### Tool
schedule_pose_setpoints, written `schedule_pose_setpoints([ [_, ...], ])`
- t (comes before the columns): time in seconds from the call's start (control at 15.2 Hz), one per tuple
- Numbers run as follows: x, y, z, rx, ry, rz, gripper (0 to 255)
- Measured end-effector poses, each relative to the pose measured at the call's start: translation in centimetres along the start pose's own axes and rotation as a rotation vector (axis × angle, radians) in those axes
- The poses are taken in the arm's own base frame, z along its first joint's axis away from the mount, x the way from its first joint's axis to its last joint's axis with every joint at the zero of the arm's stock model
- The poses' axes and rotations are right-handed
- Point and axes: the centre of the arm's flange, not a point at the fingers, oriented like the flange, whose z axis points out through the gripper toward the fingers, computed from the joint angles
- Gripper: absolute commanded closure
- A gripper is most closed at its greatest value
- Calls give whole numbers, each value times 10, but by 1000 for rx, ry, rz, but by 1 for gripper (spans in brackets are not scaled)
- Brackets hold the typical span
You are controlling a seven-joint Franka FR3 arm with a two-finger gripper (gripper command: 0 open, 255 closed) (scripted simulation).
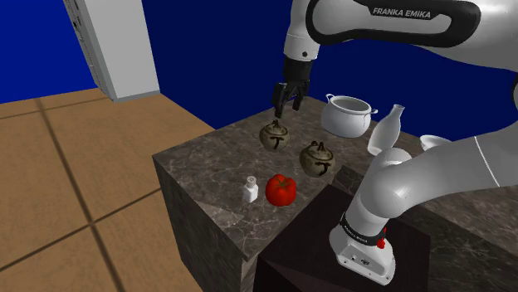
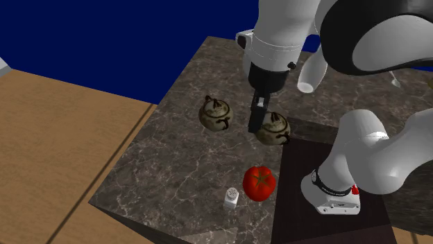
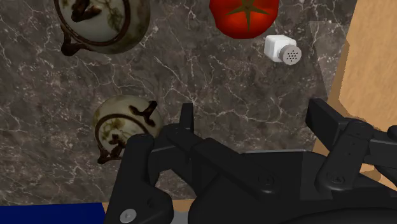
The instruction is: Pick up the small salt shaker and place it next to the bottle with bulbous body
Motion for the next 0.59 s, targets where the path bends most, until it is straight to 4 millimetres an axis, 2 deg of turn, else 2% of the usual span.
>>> schedule_pose_setpoints([
  [0.07, 0, 0, 0, 0, 0, 0, 0],
  [0.2, 0, -11, 14, -9, 3, 1, 0],
  [0.59, -9, -56, 79, -55, 21, 9, 0],
])
